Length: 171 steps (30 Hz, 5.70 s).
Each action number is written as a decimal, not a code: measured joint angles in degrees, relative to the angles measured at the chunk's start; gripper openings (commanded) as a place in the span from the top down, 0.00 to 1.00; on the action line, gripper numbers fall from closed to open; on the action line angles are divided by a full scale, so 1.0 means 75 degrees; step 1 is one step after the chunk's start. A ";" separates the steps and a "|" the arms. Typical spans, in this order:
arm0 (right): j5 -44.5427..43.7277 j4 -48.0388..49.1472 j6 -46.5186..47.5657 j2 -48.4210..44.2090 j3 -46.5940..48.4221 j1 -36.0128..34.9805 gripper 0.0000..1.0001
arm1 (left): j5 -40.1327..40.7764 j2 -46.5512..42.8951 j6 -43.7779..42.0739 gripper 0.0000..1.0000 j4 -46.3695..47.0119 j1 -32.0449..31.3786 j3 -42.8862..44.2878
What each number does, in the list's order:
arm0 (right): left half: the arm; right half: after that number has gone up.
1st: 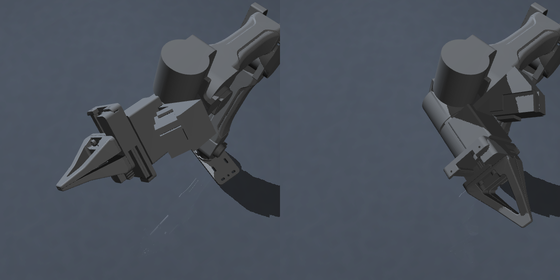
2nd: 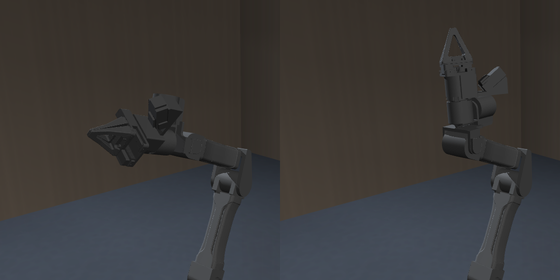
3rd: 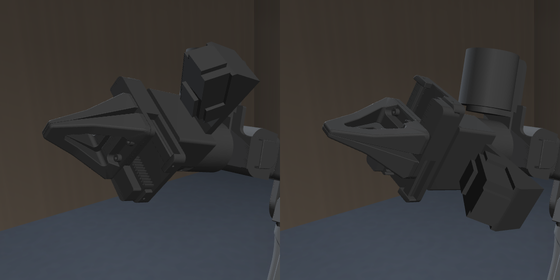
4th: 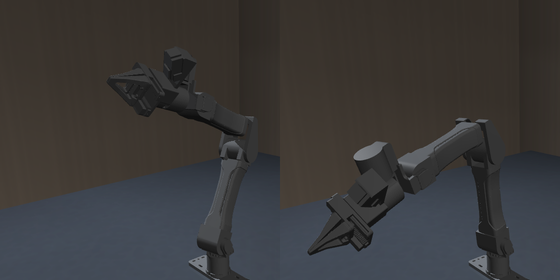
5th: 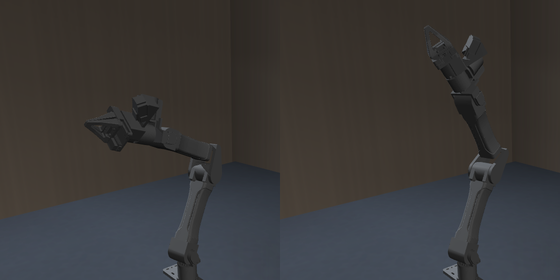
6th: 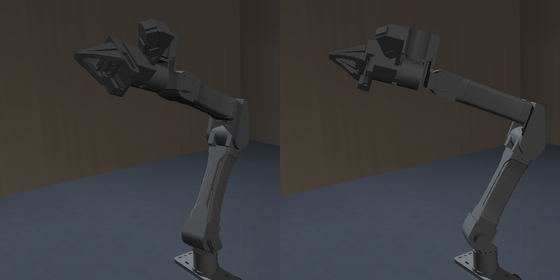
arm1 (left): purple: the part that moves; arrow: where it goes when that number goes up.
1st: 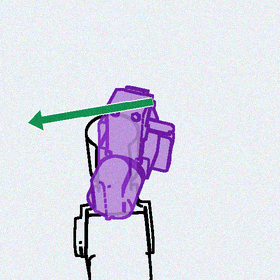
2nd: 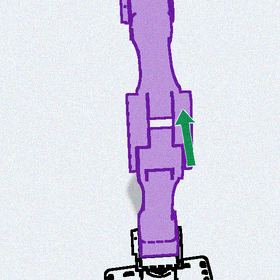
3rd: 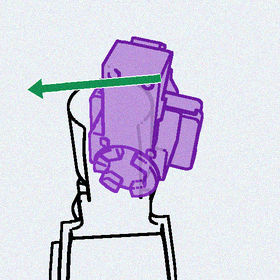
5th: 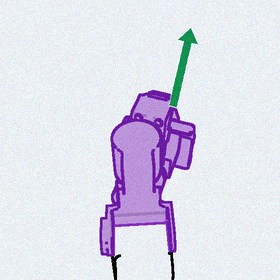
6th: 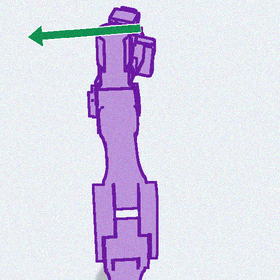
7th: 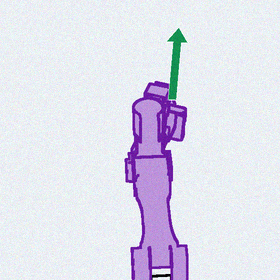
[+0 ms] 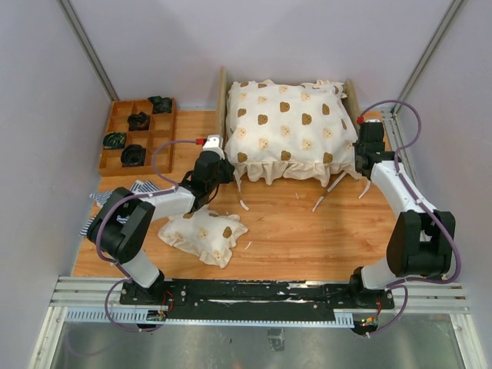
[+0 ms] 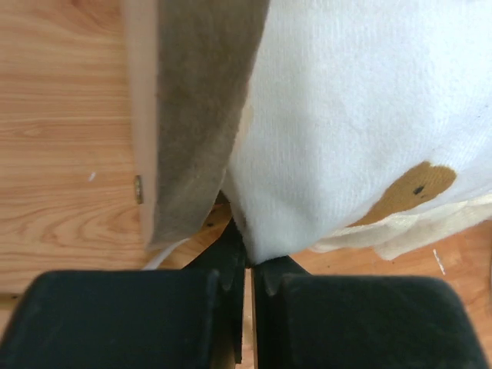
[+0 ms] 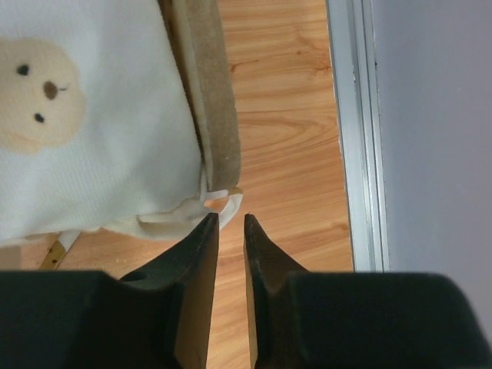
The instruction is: Set up the pet bed
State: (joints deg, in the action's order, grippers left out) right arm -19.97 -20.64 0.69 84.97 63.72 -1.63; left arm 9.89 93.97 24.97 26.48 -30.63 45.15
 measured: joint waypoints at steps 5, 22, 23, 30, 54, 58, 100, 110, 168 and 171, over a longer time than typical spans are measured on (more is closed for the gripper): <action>0.0015 0.0300 0.0125 0.0000 -0.0082 0.0152 1.00 | 0.0635 -0.0268 -0.0254 1.00 -0.0184 -0.0038 -0.0020; 0.0189 0.0338 -0.0015 -0.0093 -0.0335 0.0338 0.82 | 0.1708 -0.0370 -0.0035 0.47 -0.1670 -0.0023 0.0425; 0.0207 0.0227 -0.0073 -0.0152 -0.0321 0.0338 0.75 | 0.1781 -0.0411 -0.0006 0.42 -0.1746 -0.0020 0.0425; 0.0586 -0.0254 -0.0530 -0.0825 0.0303 0.0338 0.53 | 0.1804 -0.1437 0.0256 0.15 -0.2358 0.0134 0.0376; 0.2049 -0.0201 -0.1562 0.1457 0.1614 0.0437 1.00 | 0.0694 -0.2559 -0.0061 0.37 -0.2690 0.0522 0.0152; 0.2034 -0.0204 -0.1865 0.0606 0.0714 0.0659 1.00 | 0.0379 -0.2518 -0.0058 0.37 -0.2684 0.0396 0.0181; 0.3010 -0.0938 -0.7396 -0.5595 -0.3958 0.0297 0.62 | -0.2675 -0.2270 0.0455 0.40 -0.1711 -0.0650 0.0268; 0.3348 -0.0090 -0.8711 -0.4820 -0.3920 -0.2142 0.61 | -0.2323 -0.3445 -0.0099 0.40 -0.1539 -0.1338 -0.0344; 0.7516 0.1000 -0.3077 -0.2390 -0.2804 0.1676 0.65 | 0.0099 -0.3864 0.0947 0.37 -0.2748 -0.0889 -0.1711; 0.6988 0.1425 -0.3299 -0.2477 -0.2929 0.0976 0.65 | 0.0472 -0.4552 0.0959 0.29 -0.2975 -0.0874 -0.1667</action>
State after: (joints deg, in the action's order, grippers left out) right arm 32.45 -9.96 -24.05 66.39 41.76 5.69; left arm 13.43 59.83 32.16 4.16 -37.19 32.64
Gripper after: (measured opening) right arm 0.353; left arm 0.646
